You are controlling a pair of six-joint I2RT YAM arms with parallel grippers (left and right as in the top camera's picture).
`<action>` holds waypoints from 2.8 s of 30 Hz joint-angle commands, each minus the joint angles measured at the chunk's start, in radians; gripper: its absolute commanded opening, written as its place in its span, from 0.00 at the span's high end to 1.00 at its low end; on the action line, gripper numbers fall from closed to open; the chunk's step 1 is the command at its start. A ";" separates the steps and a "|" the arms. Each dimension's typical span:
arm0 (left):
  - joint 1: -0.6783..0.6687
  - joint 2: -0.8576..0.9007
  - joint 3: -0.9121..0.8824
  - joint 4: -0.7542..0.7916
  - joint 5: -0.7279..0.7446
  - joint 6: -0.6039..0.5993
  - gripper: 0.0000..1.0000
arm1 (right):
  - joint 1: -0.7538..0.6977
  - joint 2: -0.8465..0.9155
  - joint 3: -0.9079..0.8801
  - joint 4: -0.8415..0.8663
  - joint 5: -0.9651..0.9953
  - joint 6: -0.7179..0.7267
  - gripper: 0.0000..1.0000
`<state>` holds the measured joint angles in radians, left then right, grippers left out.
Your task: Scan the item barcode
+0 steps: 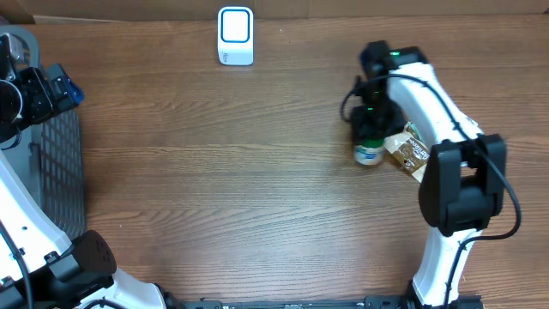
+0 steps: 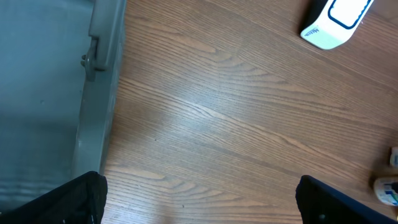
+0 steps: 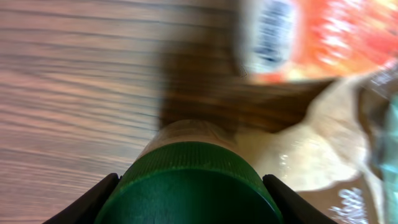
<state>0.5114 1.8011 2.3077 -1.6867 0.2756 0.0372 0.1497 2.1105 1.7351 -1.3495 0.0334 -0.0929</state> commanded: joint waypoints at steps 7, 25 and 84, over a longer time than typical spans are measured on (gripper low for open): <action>-0.001 0.005 -0.004 0.000 0.002 0.019 0.01 | -0.035 -0.016 -0.003 -0.020 -0.003 0.015 0.00; -0.001 0.005 -0.004 0.000 0.002 0.019 0.00 | -0.038 -0.606 0.272 -0.231 -0.332 0.107 0.00; -0.001 0.005 -0.004 0.000 0.002 0.019 0.00 | -0.212 -2.108 -1.727 1.284 -0.218 0.070 0.00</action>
<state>0.5114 1.8015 2.3043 -1.6867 0.2756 0.0372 -0.0582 0.0147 0.0181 -0.0708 -0.1795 -0.0254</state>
